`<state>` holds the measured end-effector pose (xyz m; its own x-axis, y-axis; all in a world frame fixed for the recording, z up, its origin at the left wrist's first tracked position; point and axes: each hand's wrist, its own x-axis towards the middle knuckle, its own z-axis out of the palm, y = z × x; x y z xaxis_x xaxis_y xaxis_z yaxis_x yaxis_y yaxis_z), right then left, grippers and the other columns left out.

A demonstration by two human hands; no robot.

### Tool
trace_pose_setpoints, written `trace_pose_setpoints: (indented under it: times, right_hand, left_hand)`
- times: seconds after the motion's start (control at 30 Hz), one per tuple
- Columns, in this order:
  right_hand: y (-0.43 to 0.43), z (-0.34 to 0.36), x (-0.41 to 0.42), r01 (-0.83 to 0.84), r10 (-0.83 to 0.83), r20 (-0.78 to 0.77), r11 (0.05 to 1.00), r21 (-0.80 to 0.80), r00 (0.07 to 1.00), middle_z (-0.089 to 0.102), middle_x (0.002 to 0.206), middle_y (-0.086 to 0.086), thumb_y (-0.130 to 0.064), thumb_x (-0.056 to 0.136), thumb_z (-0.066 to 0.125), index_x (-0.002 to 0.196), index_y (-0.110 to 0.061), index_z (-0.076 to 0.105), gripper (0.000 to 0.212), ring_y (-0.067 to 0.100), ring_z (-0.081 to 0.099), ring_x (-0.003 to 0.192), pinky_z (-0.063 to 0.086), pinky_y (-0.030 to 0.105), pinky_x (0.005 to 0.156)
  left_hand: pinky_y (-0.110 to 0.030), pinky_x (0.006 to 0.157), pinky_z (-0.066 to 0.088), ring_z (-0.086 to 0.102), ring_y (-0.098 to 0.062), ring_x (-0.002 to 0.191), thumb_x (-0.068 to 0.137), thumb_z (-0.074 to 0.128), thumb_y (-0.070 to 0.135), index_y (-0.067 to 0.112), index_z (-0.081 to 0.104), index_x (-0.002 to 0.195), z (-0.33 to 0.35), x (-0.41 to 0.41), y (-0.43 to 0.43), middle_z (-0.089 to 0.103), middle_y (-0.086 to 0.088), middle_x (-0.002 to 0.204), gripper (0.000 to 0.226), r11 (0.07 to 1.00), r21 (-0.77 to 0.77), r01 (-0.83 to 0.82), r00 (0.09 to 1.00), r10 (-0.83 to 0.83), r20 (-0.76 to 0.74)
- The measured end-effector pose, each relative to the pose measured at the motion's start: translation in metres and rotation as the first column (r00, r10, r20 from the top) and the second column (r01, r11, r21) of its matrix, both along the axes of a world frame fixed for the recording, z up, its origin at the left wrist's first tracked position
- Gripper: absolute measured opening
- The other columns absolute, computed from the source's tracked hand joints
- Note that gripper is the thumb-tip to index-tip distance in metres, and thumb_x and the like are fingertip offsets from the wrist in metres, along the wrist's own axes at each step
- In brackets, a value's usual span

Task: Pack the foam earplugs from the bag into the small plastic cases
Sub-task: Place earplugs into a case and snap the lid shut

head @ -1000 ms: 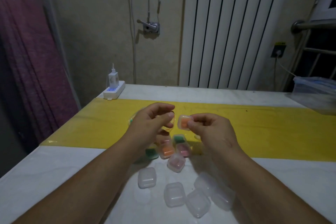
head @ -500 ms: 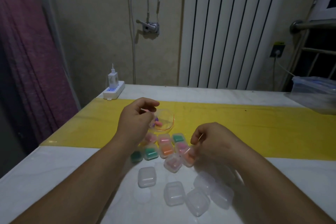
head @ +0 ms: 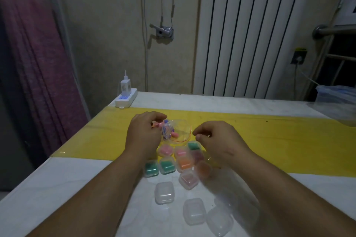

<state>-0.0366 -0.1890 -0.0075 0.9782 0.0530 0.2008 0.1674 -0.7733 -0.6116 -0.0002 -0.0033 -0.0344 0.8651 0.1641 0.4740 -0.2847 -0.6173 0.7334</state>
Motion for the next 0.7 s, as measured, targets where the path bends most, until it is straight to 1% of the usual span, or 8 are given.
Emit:
trace_pose_setpoints:
  times: [0.13,0.2,0.33,0.43,0.5,0.53,0.6,0.7]
  right_hand:
    - [0.022,0.003,0.029,-0.028,0.027,-0.022,0.999,-0.030,0.999,0.073,0.104,-0.001,-0.014,0.093,0.057,0.107,-0.021,0.074,0.023,0.016,0.065,0.100,0.051,0.026,0.087]
    - [0.034,-0.002,0.043,-0.034,0.032,-0.046,0.998,-0.046,0.998,0.072,0.106,0.002,-0.013,0.091,0.059,0.106,-0.020,0.075,0.023,0.020,0.065,0.101,0.052,0.029,0.090]
    - [0.057,-0.015,0.059,-0.085,0.073,-0.087,0.986,-0.140,0.994,0.073,0.097,0.004,-0.014,0.082,0.067,0.086,-0.020,0.076,0.012,0.021,0.067,0.093,0.051,0.027,0.082]
    - [0.064,-0.019,0.070,-0.061,0.053,-0.103,0.996,-0.070,0.993,0.075,0.088,-0.001,-0.006,0.079,0.060,0.064,-0.026,0.067,0.025,0.016,0.067,0.085,0.049,0.021,0.071]
    - [0.068,-0.018,0.076,-0.008,-0.003,-0.136,0.997,-0.080,0.991,0.073,0.084,0.001,-0.012,0.081,0.062,0.070,-0.021,0.070,0.016,0.020,0.063,0.079,0.045,0.021,0.061]
    - [0.070,-0.017,0.079,0.009,-0.025,-0.154,0.995,-0.102,0.988,0.073,0.087,0.005,-0.017,0.082,0.064,0.079,-0.016,0.074,0.010,0.023,0.064,0.081,0.045,0.023,0.062]
    - [0.074,-0.016,0.086,0.032,-0.064,-0.195,0.986,-0.162,0.979,0.073,0.094,0.011,-0.020,0.084,0.066,0.093,-0.008,0.074,0.017,0.028,0.067,0.091,0.045,0.026,0.067]
    - [0.079,-0.020,0.094,0.077,-0.119,-0.226,0.979,-0.186,0.967,0.072,0.091,0.011,-0.022,0.077,0.074,0.089,-0.009,0.075,0.017,0.027,0.066,0.084,0.041,0.024,0.063]
  left_hand:
    - [-0.029,0.079,0.043,0.050,-0.013,0.094,0.086,0.057,0.005,0.022,0.071,0.103,-0.006,0.008,0.003,0.064,0.008,0.095,0.027,0.991,0.131,-0.007,0.997,-0.004,0.077]
    - [-0.026,0.080,0.039,0.052,-0.016,0.098,0.086,0.056,0.005,0.019,0.072,0.105,-0.007,0.011,0.005,0.069,0.003,0.102,0.029,0.985,0.172,-0.023,0.997,0.010,0.078]
    - [-0.027,0.091,0.046,0.060,-0.018,0.107,0.087,0.058,0.008,0.025,0.069,0.115,-0.014,0.016,0.006,0.069,0.003,0.114,0.035,0.988,0.154,0.031,0.997,-0.020,-0.075]
    - [-0.029,0.088,0.051,0.065,-0.013,0.099,0.081,0.057,0.005,0.028,0.068,0.113,-0.021,0.018,0.004,0.072,0.006,0.106,0.041,0.992,0.098,0.081,0.988,-0.067,-0.142]
    - [-0.027,0.083,0.051,0.066,-0.012,0.094,0.084,0.060,0.009,0.029,0.067,0.111,-0.023,0.021,0.005,0.073,0.006,0.103,0.034,0.994,0.088,0.063,0.990,-0.051,-0.134]
    - [-0.025,0.080,0.050,0.065,-0.012,0.091,0.085,0.061,0.011,0.030,0.067,0.110,-0.024,0.022,0.006,0.073,0.006,0.102,0.032,0.995,0.091,0.051,0.991,-0.039,-0.129]
    - [-0.024,0.078,0.049,0.064,-0.012,0.090,0.084,0.062,0.011,0.031,0.066,0.110,-0.026,0.025,0.006,0.072,0.007,0.102,0.033,0.994,0.102,0.032,0.990,-0.018,-0.138]
    - [-0.029,0.081,0.052,0.064,-0.015,0.093,0.086,0.062,0.016,0.034,0.064,0.111,-0.028,0.027,0.007,0.072,0.007,0.104,0.032,0.992,0.124,0.023,0.988,-0.004,-0.151]
